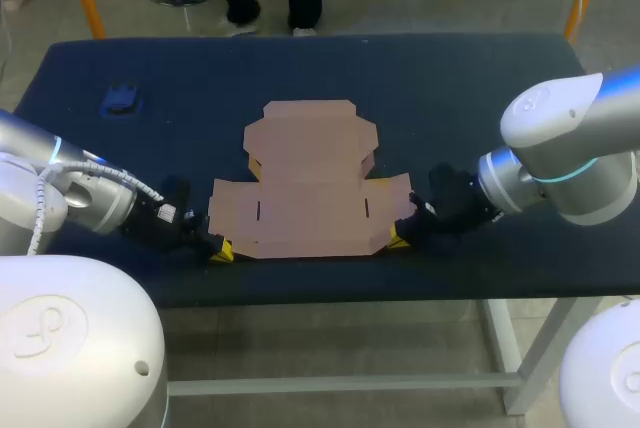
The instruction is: Assemble the packaging by folding the flat box into shape, placing the metal phone stand inside, and closing the box properly
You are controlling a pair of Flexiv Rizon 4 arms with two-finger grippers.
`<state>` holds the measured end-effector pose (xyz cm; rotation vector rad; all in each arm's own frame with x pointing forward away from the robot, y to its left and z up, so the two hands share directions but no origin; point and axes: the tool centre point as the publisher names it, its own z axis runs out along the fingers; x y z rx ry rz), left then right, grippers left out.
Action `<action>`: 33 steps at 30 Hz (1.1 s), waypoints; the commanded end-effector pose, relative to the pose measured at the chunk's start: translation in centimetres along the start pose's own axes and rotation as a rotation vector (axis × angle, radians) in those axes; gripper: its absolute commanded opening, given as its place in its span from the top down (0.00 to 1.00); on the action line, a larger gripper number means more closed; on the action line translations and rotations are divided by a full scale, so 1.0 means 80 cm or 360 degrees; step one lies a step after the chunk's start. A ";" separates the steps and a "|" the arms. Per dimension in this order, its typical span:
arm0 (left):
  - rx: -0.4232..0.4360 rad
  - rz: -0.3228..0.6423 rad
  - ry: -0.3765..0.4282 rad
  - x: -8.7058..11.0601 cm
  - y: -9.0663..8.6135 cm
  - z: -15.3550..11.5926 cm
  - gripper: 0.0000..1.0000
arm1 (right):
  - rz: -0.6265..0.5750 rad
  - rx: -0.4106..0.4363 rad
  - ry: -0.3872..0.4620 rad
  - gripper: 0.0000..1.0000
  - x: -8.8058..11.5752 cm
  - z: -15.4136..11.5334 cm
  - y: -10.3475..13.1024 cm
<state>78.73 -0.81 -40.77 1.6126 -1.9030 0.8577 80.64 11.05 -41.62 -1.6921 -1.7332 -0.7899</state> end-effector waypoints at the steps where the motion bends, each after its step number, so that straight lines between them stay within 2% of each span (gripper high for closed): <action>1: 0.0000 0.0000 -0.0016 0.004 0.001 -0.002 1.00 | -0.0001 -0.0002 -0.0009 1.00 0.003 0.001 0.000; 33: -0.0007 0.0043 -0.0115 0.020 -0.007 0.004 1.00 | 0.0003 0.0002 -0.0103 1.00 0.016 0.004 0.003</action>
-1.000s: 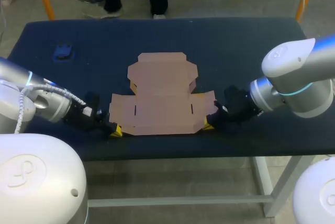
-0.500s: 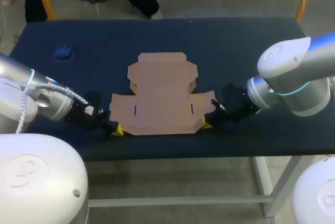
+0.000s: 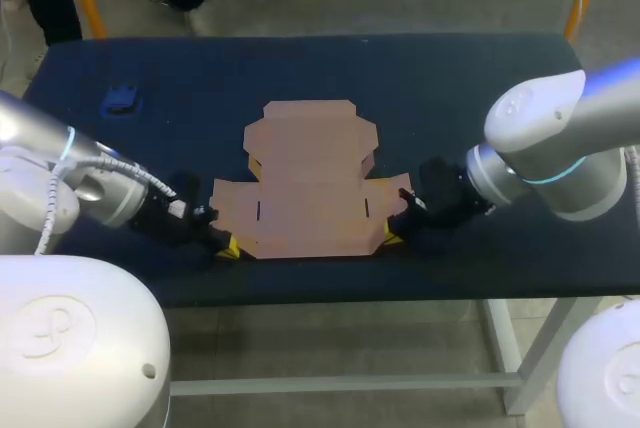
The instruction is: Assemble the packaging by folding the flat box into shape, placing the metal phone stand inside, and closing the box properly
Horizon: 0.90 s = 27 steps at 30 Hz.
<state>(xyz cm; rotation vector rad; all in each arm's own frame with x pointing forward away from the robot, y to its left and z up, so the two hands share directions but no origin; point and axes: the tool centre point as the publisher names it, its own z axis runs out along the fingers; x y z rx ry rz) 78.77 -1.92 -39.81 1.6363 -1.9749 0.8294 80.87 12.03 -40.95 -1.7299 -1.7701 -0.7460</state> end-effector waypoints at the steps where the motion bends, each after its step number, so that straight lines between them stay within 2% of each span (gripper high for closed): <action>1: -0.0012 -0.0003 -0.0013 0.002 -0.003 0.003 1.00 | 0.0002 0.0000 -0.0013 1.00 0.002 0.001 0.000; 27: -0.0043 0.0041 -0.0090 0.021 -0.006 0.011 1.00 | -0.0013 -0.0007 -0.0109 1.00 0.015 0.006 0.003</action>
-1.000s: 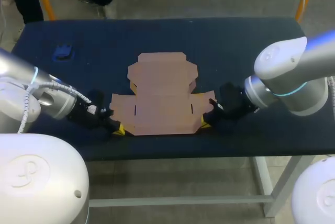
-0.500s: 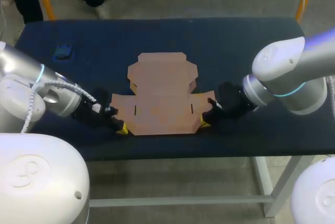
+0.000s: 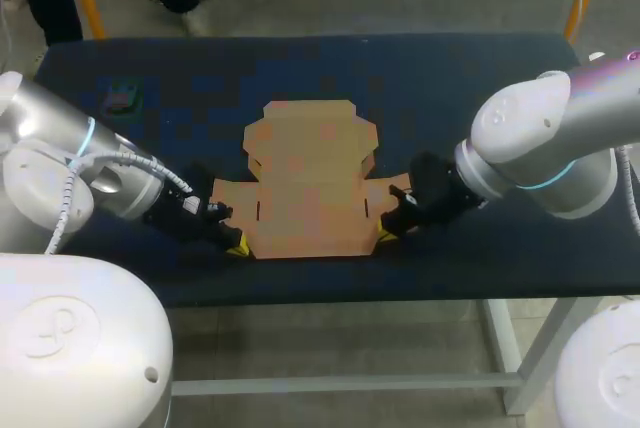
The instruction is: Assemble the packaging by folding the flat box into shape, placing the metal phone stand inside, and closing the box properly
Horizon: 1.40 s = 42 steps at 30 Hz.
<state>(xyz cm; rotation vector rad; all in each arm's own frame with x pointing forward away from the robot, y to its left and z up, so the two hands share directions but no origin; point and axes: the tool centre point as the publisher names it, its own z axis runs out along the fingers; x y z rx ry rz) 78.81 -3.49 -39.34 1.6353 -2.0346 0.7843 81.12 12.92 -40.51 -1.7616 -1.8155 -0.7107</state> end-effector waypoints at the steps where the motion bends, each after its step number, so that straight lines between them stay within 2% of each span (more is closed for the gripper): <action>1: -0.0011 0.0002 -0.0018 0.004 -0.002 0.001 1.00 | 0.0000 -0.0004 -0.0024 1.00 0.004 0.002 0.000; 16: -0.0028 0.0021 -0.0040 0.006 -0.007 0.008 1.00 | -0.0006 -0.0010 -0.0062 1.00 0.009 0.006 -0.001; 42: -0.0064 0.0069 -0.0057 0.022 -0.012 0.020 1.00 | -0.0021 -0.0019 -0.0149 1.00 0.018 0.015 -0.004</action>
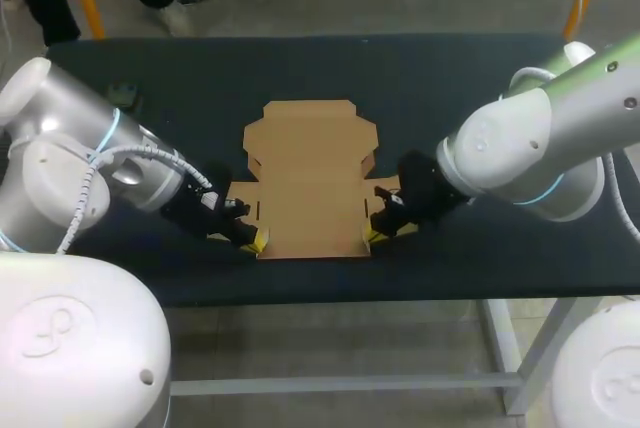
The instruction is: Assemble the packaging by folding the flat box into shape, placing the metal phone stand inside, and closing the box properly
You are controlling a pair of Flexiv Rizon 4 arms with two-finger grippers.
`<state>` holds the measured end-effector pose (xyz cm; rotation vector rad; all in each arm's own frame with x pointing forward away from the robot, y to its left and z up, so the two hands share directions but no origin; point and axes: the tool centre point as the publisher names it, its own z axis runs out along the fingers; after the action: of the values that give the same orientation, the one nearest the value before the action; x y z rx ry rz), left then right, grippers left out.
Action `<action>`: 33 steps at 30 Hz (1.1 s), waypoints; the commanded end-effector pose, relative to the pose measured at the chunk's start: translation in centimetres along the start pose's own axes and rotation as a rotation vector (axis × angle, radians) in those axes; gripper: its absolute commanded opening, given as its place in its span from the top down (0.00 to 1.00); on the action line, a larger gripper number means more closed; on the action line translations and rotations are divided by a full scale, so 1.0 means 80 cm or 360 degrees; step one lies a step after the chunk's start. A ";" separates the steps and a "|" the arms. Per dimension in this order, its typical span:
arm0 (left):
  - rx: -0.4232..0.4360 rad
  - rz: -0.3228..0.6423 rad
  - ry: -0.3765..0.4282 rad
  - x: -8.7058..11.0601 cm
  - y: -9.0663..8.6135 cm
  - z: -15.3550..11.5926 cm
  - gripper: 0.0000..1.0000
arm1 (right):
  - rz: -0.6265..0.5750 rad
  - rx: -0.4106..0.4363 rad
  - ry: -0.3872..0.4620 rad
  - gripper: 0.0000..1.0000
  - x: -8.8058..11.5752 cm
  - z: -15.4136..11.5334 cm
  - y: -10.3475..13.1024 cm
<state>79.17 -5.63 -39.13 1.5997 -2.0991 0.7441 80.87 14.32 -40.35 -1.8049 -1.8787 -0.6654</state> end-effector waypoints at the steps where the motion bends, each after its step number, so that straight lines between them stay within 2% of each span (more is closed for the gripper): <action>1: -0.0018 0.0001 -0.0011 0.002 -0.003 0.005 1.00 | 0.0000 -0.0007 -0.0034 1.00 0.005 0.005 -0.001; 20: -0.0018 0.0007 -0.0051 0.007 -0.007 0.012 1.00 | 0.0000 -0.0011 -0.0111 1.00 0.009 0.017 -0.005; 33: 0.0027 0.0001 -0.0151 0.008 -0.008 0.022 1.00 | 0.0007 -0.0029 -0.0177 1.00 0.010 0.025 -0.006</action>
<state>79.76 -6.88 -39.81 1.6582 -2.1548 0.7121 80.51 15.62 -41.25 -1.8669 -1.9286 -0.6053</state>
